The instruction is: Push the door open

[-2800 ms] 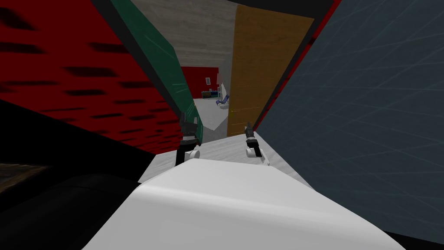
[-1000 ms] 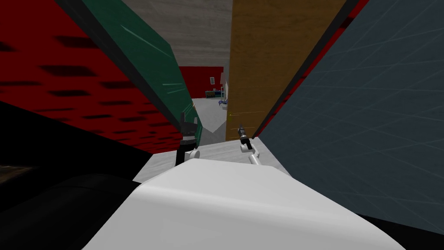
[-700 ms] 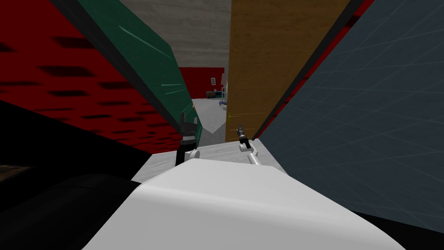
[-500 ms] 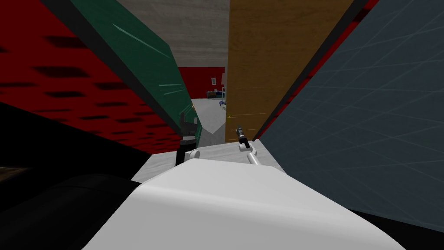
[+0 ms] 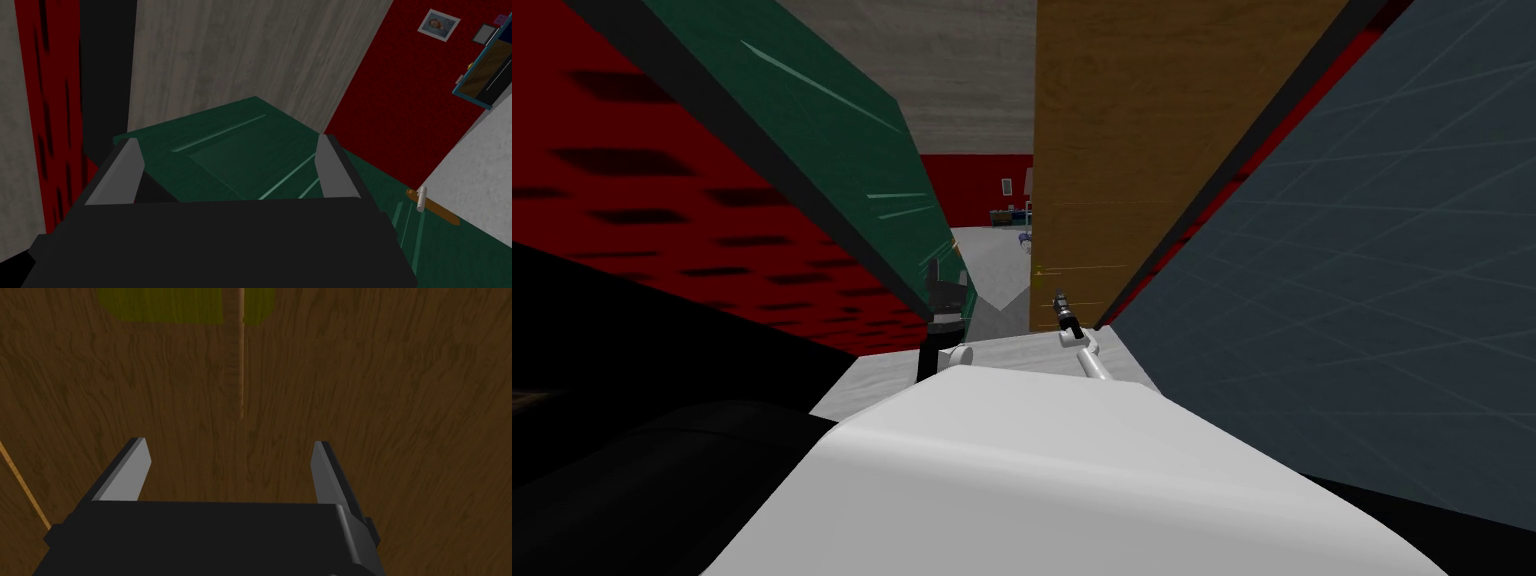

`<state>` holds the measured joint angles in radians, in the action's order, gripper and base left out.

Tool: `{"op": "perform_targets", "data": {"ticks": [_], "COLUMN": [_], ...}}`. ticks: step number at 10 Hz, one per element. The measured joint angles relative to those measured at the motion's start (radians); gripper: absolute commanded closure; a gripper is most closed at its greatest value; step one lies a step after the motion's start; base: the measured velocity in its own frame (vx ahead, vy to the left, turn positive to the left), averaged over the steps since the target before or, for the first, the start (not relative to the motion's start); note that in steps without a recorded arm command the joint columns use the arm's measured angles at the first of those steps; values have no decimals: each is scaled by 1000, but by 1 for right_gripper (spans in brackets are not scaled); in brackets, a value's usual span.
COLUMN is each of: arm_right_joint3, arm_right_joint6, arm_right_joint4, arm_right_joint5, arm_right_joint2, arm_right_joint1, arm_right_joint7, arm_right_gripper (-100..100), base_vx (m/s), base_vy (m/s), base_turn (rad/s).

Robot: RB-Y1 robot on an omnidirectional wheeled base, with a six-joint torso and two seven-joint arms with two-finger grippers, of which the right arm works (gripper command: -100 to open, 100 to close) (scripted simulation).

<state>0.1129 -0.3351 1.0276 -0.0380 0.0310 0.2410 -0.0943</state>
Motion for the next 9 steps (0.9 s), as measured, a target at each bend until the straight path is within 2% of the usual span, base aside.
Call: {"op": "perform_targets", "data": {"ticks": [1,6,9], "arm_right_joint3": [0,-10,-18], "arm_right_joint6": [1,-4,-7], "arm_right_joint4": [-2,-12,-22], "arm_right_joint5": [0,2,4], "arm_right_joint2": [-1,18,17], "arm_right_joint1": [1,6,12], "arm_right_joint7": [0,2,5], "arm_right_gripper": [-100,-100,-100], "base_vx": [129,183,214], "base_vy": [-2,44,22], "base_turn": [20,22,23]}}
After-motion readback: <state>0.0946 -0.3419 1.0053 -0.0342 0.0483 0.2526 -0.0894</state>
